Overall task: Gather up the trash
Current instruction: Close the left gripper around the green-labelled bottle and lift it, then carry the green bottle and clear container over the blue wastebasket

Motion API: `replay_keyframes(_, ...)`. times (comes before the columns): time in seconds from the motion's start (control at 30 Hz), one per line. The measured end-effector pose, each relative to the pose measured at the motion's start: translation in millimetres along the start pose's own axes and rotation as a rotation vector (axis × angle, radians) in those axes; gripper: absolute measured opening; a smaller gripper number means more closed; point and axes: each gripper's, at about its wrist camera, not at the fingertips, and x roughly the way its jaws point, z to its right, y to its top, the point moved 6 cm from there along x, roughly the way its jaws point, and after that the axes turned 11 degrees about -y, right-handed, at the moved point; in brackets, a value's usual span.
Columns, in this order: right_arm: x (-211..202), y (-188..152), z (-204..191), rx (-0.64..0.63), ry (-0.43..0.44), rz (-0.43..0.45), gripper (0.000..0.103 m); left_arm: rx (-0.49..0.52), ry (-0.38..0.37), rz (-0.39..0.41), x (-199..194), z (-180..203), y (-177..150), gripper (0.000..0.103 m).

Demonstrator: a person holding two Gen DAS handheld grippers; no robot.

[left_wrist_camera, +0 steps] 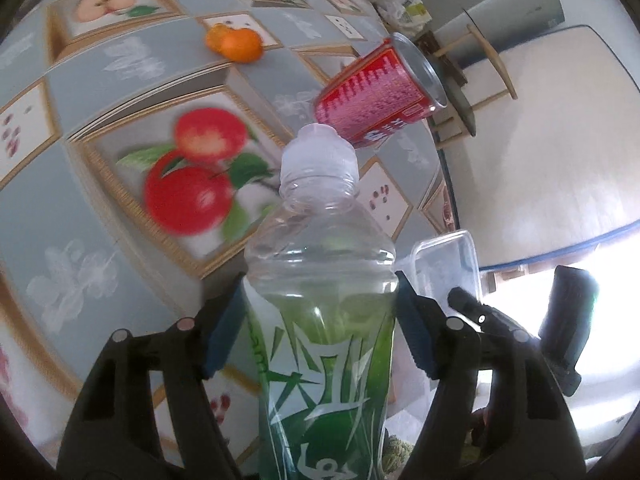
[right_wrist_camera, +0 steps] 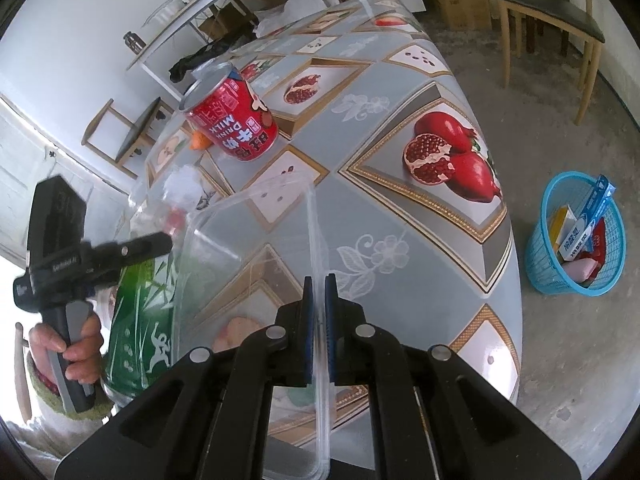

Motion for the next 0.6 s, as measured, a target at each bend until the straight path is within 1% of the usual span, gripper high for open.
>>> replay_keyframes(0.17, 3, 2, -6, -0.008, 0.017, -0.02, 0.007, -0.015, 0.017, 0.063, -19, 2, -16, 0.067)
replay_keyframes(0.27, 6, 4, -8, -0.018, 0.009, -0.028, 0.007, -0.008, 0.03, 0.093, -24, 2, -18, 0.067)
replay_keyframes(0.5, 10, 11, -11, -0.037, -0.012, -0.045, 0.008, -0.012, 0.034, 0.125, -26, -3, -27, 0.067)
replay_keyframes(0.6, 13, 14, -12, -0.047, -0.02, -0.056, 0.008, -0.021, 0.021, 0.133, -28, -6, -31, 0.067)
